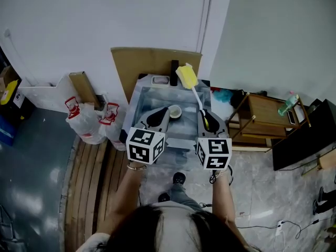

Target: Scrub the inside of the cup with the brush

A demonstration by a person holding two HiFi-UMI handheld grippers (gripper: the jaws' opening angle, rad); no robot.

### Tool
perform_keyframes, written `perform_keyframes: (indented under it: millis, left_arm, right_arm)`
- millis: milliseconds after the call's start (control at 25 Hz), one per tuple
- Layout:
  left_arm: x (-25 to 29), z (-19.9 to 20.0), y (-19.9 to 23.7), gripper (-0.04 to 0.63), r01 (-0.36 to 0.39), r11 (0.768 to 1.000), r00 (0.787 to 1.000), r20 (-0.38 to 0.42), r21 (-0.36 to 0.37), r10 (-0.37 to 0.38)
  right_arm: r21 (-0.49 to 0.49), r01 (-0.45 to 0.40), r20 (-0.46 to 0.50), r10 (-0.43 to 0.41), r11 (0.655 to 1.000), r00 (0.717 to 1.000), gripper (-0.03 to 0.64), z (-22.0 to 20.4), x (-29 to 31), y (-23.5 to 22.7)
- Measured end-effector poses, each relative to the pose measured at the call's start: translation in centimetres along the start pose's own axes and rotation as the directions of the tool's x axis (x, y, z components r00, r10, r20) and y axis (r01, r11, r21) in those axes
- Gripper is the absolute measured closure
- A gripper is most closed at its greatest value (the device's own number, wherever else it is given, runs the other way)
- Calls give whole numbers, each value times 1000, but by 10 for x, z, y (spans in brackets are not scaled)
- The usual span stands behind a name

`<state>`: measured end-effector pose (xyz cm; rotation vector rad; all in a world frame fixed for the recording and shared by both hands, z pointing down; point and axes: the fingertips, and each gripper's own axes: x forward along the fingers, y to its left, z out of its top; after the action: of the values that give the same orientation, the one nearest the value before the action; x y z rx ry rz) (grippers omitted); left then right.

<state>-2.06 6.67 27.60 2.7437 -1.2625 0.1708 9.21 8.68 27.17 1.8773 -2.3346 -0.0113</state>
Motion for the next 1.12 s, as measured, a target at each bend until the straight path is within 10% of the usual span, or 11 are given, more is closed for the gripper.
perform_keyframes:
  millis: [1120]
  left_arm:
    - [-71, 22, -16, 586, 22, 999, 995, 93, 29, -24]
  right_arm:
    - [-3, 36, 15, -36, 999, 999, 568, 13, -44, 33]
